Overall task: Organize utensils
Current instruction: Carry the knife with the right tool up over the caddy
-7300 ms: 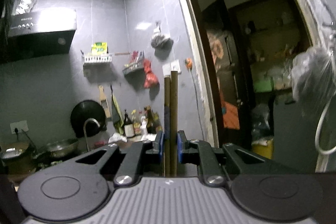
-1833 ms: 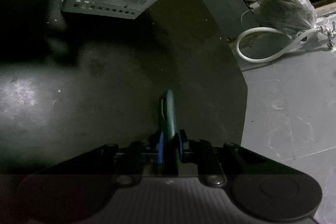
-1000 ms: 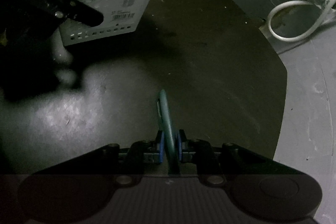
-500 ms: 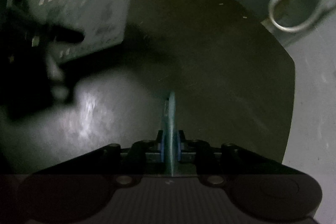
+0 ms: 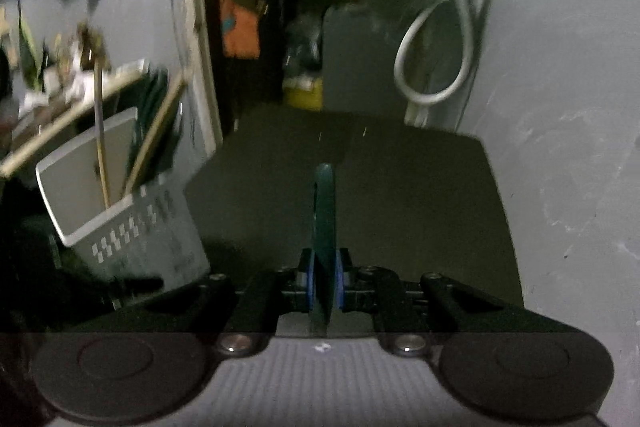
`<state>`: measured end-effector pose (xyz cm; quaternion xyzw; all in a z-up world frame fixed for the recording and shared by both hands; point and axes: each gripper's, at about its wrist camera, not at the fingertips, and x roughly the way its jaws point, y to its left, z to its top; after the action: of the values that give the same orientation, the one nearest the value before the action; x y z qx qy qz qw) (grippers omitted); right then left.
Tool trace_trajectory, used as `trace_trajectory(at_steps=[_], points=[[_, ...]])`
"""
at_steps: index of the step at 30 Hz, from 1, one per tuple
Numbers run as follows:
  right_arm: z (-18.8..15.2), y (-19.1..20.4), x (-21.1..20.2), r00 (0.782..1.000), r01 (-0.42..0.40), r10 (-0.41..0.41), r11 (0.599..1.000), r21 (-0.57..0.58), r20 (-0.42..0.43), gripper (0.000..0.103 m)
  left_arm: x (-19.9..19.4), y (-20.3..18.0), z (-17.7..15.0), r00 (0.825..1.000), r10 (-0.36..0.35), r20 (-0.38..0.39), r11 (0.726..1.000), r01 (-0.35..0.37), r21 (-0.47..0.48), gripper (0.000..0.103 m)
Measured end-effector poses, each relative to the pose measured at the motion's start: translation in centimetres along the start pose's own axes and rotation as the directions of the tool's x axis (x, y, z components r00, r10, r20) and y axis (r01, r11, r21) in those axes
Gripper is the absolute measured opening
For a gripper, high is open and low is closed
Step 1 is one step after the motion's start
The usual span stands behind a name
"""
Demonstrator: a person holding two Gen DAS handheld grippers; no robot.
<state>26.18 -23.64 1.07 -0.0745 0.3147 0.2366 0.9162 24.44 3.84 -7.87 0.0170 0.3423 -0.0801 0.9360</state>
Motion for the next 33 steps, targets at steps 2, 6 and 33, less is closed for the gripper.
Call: trace_trajectory(at_steps=[2,6,33], points=[[0.2,-0.2,-0.6,0.999,0.003,-0.004,1.000,0.030,0.046,0.011,0.0,0.0,0.0,1.000,0.000,0.000,1.000,0.000,0.001,0.077],[0.4,-0.3,-1.2,0.993,0.001,-0.007,0.999,0.052,0.114,0.011,0.0,0.0,0.0,1.000,0.001,0.000,1.000,-0.001,-0.001,0.077],[-3.4,1.3,-3.9,0.998,-0.004,0.002,1.000,0.031,0.056,0.011,0.0,0.0,0.0,1.000,0.002,0.000,1.000,-0.002,0.004,0.077]])
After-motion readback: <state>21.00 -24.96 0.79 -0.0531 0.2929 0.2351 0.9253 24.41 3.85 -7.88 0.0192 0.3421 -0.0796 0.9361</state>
